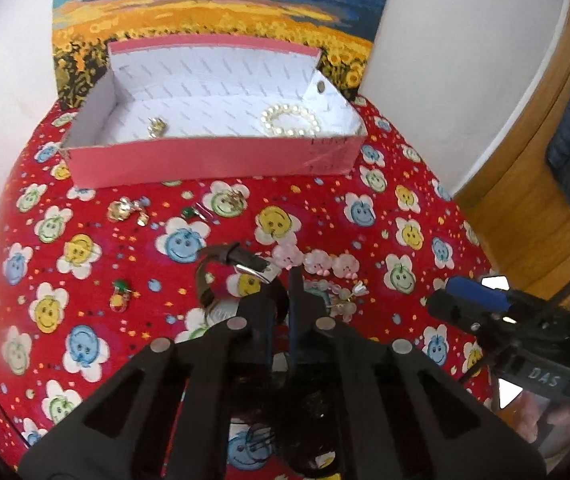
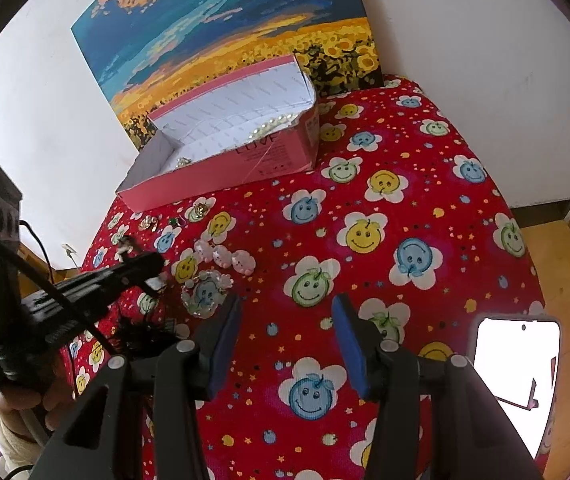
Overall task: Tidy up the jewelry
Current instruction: 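Grasp the black watch with the left tool while the right tool grasps the pink flower bracelet, then carry the watch and flower bracelet into the pink box and open both tools, then lift both open tools up out of the pink box, then grasp the black feathered hair accessory with the left tool and lift it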
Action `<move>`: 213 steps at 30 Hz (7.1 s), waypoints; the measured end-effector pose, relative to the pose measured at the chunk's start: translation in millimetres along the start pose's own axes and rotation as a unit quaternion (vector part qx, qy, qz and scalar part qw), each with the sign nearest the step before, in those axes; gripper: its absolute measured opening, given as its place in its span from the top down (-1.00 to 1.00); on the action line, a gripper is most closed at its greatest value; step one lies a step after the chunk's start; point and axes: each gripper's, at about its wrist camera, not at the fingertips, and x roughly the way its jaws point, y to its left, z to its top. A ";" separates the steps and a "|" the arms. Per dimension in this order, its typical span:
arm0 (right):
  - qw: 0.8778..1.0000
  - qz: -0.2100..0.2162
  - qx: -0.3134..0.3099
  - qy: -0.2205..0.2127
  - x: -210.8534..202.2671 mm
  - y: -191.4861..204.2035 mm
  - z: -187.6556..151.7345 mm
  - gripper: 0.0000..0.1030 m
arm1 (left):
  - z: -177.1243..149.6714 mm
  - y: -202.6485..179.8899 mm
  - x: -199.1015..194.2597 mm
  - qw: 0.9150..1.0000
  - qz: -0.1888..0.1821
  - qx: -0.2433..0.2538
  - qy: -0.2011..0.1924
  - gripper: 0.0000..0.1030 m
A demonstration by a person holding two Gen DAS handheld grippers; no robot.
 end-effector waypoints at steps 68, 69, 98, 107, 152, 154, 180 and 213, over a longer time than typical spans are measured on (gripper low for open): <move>0.987 0.010 -0.151 0.049 -17.2 59.4 118.4 0.59 | 60.7 54.9 -68.5 0.996 0.044 0.032 -0.071 1.00; 0.987 0.010 -0.151 0.051 -15.4 59.6 120.0 0.59 | 63.4 55.0 -67.6 0.996 0.043 0.033 -0.071 1.00; 0.989 0.027 -0.125 0.080 63.9 37.2 167.6 0.59 | 122.2 69.2 14.1 0.996 0.059 0.046 -0.049 1.00; 0.987 0.038 -0.125 0.089 99.7 37.1 183.9 0.59 | 129.5 76.6 44.8 0.996 0.068 0.059 -0.026 1.00; 0.993 0.023 -0.099 0.055 120.4 27.7 192.9 0.11 | 136.9 67.8 61.6 0.996 0.045 0.072 0.005 0.19; 0.994 0.025 -0.095 0.053 112.1 30.7 189.7 0.10 | 136.8 66.2 55.5 0.996 0.041 0.075 0.009 0.16; 0.993 0.062 -0.104 0.005 22.0 64.8 139.8 0.00 | 100.5 82.3 -2.6 0.995 0.022 0.031 0.088 -0.15; 0.993 0.091 -0.071 -0.005 -49.1 53.9 21.8 -0.05 | -23.0 45.4 -70.7 0.999 0.010 -0.032 0.031 -0.17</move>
